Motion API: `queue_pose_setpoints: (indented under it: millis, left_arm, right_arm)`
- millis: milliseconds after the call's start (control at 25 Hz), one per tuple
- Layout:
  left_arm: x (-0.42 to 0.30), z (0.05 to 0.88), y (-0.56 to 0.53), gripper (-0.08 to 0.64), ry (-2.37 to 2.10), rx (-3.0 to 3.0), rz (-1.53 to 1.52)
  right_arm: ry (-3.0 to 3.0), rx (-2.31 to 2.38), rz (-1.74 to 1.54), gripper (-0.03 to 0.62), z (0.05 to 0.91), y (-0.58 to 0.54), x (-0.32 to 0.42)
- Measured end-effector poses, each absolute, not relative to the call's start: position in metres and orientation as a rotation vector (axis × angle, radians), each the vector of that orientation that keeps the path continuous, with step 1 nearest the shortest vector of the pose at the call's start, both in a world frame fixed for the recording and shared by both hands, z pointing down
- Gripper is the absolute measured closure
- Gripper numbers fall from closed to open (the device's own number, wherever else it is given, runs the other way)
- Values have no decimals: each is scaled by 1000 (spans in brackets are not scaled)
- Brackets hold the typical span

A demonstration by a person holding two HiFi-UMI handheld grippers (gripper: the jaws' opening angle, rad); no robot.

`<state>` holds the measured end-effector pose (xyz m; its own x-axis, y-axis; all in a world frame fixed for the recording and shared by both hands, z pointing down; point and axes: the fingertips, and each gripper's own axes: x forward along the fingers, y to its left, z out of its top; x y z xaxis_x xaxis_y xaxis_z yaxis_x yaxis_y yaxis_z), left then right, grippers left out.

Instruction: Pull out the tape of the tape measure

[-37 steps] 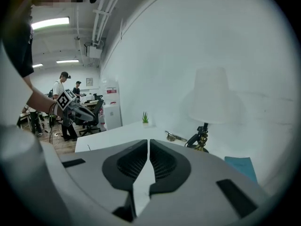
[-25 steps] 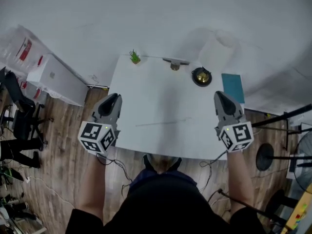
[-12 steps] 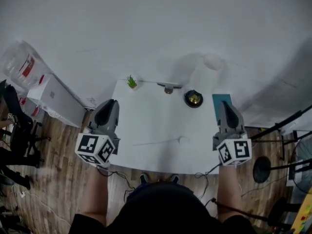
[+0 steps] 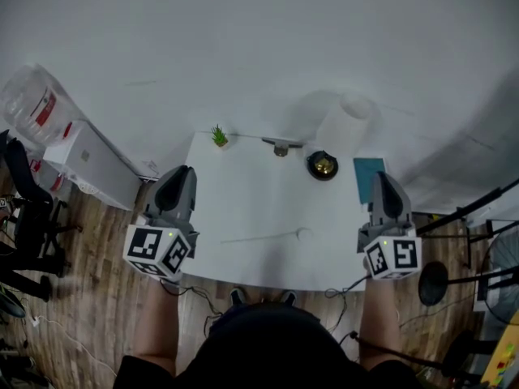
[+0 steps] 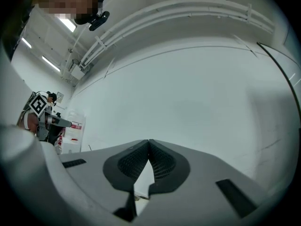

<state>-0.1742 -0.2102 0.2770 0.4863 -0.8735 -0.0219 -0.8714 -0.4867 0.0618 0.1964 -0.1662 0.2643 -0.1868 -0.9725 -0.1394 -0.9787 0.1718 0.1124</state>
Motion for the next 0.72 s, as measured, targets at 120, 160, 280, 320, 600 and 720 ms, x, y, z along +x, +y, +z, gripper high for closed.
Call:
queue_pose_setpoints:
  millis: [120,160,280,320,600,720]
  left_arm:
    - [-176,278,-211,522,-1576,2665,-85]
    - [-176,279,-211,522,-1579,2663,-85]
    - [-177,280,-212,523,-1583,2664,-78]
    - [-178,280,-213,523,-1584,2665,-77]
    - [-176,281,-218,525,-1583,2667,-69]
    - [-173,280,-218,525,-1578,2672,-66]
  right_arm:
    - [2379,-1983,286,586,264,-167,195]
    - [2382,-1985,289,586,265,-167,195]
    - [2387,-1991,296,587,266,-169,193]
    - [2387,-1990,298,587,266,-170,193]
    - [2387,-1984,300,587,265,-173,193]
    - [2386,-1982,302,588,264,-174,194]
